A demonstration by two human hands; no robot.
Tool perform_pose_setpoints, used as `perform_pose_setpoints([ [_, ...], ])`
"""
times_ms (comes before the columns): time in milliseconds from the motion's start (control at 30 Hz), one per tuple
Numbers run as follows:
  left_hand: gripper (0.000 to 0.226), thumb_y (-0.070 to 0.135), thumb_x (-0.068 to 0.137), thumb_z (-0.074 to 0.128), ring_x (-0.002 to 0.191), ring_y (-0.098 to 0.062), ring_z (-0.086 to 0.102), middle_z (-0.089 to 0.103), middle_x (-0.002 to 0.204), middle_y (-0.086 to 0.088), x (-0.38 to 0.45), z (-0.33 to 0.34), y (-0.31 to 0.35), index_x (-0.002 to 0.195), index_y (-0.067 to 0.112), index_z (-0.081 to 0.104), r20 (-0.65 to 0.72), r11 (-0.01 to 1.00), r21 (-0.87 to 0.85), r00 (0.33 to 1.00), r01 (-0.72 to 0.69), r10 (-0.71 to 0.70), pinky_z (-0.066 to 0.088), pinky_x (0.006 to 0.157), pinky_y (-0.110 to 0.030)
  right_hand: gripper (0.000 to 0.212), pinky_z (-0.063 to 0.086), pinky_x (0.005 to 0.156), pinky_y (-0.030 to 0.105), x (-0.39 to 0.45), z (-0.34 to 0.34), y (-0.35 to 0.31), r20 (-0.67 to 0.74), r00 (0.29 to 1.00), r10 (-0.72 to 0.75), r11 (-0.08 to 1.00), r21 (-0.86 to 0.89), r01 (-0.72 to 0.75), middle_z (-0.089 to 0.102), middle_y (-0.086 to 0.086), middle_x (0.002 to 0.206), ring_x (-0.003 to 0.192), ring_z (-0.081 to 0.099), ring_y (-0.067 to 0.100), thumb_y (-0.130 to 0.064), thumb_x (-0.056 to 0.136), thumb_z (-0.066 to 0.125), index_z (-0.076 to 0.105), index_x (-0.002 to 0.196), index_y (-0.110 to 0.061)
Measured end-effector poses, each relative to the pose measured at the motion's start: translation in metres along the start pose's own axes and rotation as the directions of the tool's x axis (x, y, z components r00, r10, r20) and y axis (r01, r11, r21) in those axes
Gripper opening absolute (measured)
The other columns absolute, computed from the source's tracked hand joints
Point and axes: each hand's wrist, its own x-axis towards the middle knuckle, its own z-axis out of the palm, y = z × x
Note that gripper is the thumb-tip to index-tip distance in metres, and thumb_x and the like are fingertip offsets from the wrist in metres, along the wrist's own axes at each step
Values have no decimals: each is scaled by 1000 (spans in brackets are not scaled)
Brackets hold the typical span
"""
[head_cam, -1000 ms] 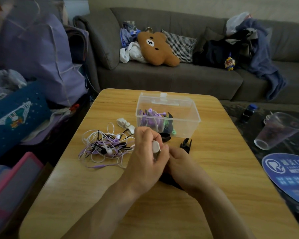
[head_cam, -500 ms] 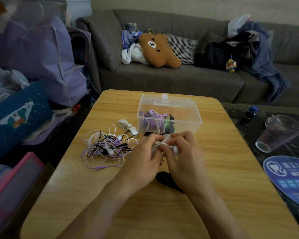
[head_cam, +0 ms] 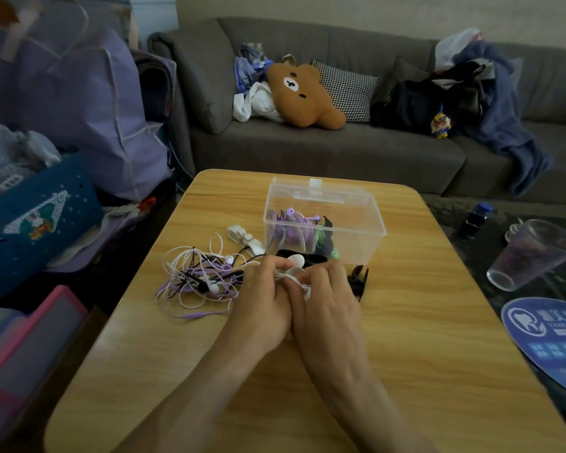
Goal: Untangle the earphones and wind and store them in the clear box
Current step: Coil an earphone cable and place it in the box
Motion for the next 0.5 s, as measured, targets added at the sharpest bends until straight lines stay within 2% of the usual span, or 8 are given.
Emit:
perform_pose_setpoints([
  [67, 10, 34, 99, 57, 94, -9, 60, 53, 121, -2, 0, -2, 1, 96, 44, 52, -16, 1000, 5, 1000, 14, -14, 48, 89, -32, 22, 39, 57, 24, -2, 3, -2, -13, 1000, 0, 1000, 18, 0, 58, 5, 90, 66, 57, 21, -30, 99, 51, 59, 92, -11],
  [167, 17, 20, 100, 52, 88, -5, 48, 43, 121, 0, -2, -5, 2, 109, 35, 52, -38, 998, 63, 999, 12, -10, 34, 77, -19, 26, 40, 57, 27, -5, 4, -3, 16, 1000, 21, 997, 72, -22, 60, 1, 89, 68, 58, 22, -33, 100, 45, 61, 94, -13],
  [267, 28, 8, 98, 49, 96, -8, 44, 40, 127, -3, -2, -7, 3, 124, 20, 52, -55, 997, 76, 998, -2, 6, 29, 78, -11, 20, 45, 59, 29, -5, 4, 1, 34, 999, 25, 981, 193, -31, 63, -2, 89, 73, 60, 16, -29, 99, 55, 66, 98, -13],
  [333, 30, 3, 98, 48, 99, -9, 44, 40, 127, -5, -1, -9, 5, 125, 16, 52, -57, 998, 58, 998, -6, 10, 29, 79, -9, 11, 48, 61, 31, -3, 4, 6, 21, 1000, 3, 968, 250, -8, 65, -2, 89, 75, 61, 14, -21, 96, 64, 68, 98, -10],
  [400, 26, 4, 99, 47, 101, -10, 48, 42, 125, -3, -2, -11, 6, 118, 22, 52, -47, 999, 47, 999, -21, 23, 31, 81, -10, 7, 48, 64, 24, 0, 3, 9, -4, 1000, -8, 961, 278, 9, 66, -1, 88, 76, 60, 9, -15, 93, 69, 69, 97, -9],
  [500, 24, 7, 101, 48, 96, -1, 53, 44, 117, 3, -2, -12, 6, 109, 30, 50, -26, 997, 45, 997, -67, 68, 37, 80, -6, 4, 41, 70, 5, 5, -1, 9, -37, 999, 25, 941, 340, -11, 68, -3, 84, 77, 58, 2, -8, 90, 71, 71, 94, -9],
])
